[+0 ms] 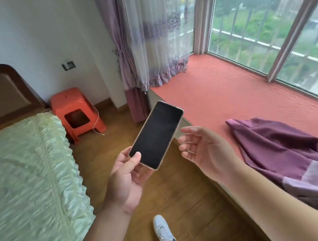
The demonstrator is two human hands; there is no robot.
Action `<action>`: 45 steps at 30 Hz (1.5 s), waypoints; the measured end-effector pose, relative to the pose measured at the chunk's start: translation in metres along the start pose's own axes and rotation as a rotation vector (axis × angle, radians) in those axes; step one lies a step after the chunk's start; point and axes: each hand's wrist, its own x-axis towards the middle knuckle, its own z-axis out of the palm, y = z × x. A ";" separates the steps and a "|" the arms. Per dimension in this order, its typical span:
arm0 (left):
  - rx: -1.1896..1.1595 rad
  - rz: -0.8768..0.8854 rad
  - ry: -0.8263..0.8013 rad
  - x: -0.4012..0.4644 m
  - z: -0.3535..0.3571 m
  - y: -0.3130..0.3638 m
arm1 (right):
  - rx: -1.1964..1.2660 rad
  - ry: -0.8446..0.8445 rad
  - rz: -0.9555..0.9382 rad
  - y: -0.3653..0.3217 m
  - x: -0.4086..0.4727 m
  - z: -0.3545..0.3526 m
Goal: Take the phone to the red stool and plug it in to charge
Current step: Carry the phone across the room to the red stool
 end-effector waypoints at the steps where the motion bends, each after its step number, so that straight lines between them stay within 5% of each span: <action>1: -0.019 0.003 0.010 0.020 -0.006 0.008 | -0.008 -0.001 0.010 -0.001 0.022 0.009; 14: -0.132 0.113 0.128 0.218 -0.059 0.152 | -0.063 -0.208 0.080 -0.023 0.267 0.149; 35: -0.219 0.240 0.443 0.550 -0.066 0.265 | -0.202 -0.426 0.291 -0.057 0.692 0.245; 45: -0.248 0.284 0.471 0.628 -0.084 0.318 | -0.241 -0.478 0.360 -0.040 0.796 0.291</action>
